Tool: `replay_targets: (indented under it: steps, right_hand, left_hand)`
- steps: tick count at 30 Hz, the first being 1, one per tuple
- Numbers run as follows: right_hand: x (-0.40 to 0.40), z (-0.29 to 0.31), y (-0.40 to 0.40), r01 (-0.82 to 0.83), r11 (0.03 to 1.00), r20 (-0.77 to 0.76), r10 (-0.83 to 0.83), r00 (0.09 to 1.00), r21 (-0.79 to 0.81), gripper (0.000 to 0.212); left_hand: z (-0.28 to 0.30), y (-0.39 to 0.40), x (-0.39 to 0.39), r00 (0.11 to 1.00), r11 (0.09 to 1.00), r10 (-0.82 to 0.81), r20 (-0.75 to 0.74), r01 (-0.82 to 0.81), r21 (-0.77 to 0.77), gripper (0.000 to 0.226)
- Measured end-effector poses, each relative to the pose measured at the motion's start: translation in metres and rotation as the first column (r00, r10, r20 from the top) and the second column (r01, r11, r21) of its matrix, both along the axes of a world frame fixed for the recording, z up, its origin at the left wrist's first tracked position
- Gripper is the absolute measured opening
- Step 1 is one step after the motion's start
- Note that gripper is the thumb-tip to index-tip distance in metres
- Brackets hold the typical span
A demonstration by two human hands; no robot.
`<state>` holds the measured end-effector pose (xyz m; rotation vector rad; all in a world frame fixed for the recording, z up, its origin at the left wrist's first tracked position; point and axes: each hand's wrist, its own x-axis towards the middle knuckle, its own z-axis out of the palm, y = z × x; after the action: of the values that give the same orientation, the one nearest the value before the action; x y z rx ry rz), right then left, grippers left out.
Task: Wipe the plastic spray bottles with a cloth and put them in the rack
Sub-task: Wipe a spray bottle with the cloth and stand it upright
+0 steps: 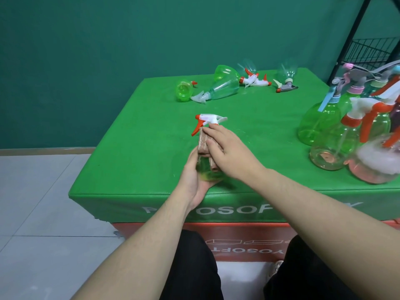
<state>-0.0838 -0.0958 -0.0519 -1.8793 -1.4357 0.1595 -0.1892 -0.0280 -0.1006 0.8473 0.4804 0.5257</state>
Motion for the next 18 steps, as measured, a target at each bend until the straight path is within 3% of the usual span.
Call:
replay_targets:
  steps: [5, 10, 13, 18]
  right_hand:
    - [-0.003, 0.002, 0.008, 0.086, 0.996, -0.203, -0.088, 0.975, -0.02, 0.045]
    - [-0.016, -0.007, 0.002, 0.044, 0.998, 0.069, -0.047, 0.996, 0.041, 0.045]
    - [-0.021, -0.015, -0.007, -0.027, 0.987, 0.256, -0.015, 0.967, 0.16, 0.047]
    - [-0.02, -0.034, -0.018, -0.126, 0.973, 0.402, 0.038, 0.915, 0.195, 0.043]
  left_hand:
    - [0.002, -0.001, -0.002, 1.0, 0.998, -0.008, 0.024, 0.009, -0.063, 0.043]
    - [-0.002, 0.001, -0.003, 0.998, 0.99, 0.042, 0.048, -0.035, -0.134, 0.039]
    - [-0.001, -0.002, -0.002, 0.997, 0.991, 0.053, 0.051, -0.046, -0.124, 0.04]
    - [0.001, -0.003, -0.004, 0.998, 0.991, 0.048, 0.047, -0.041, -0.131, 0.064]
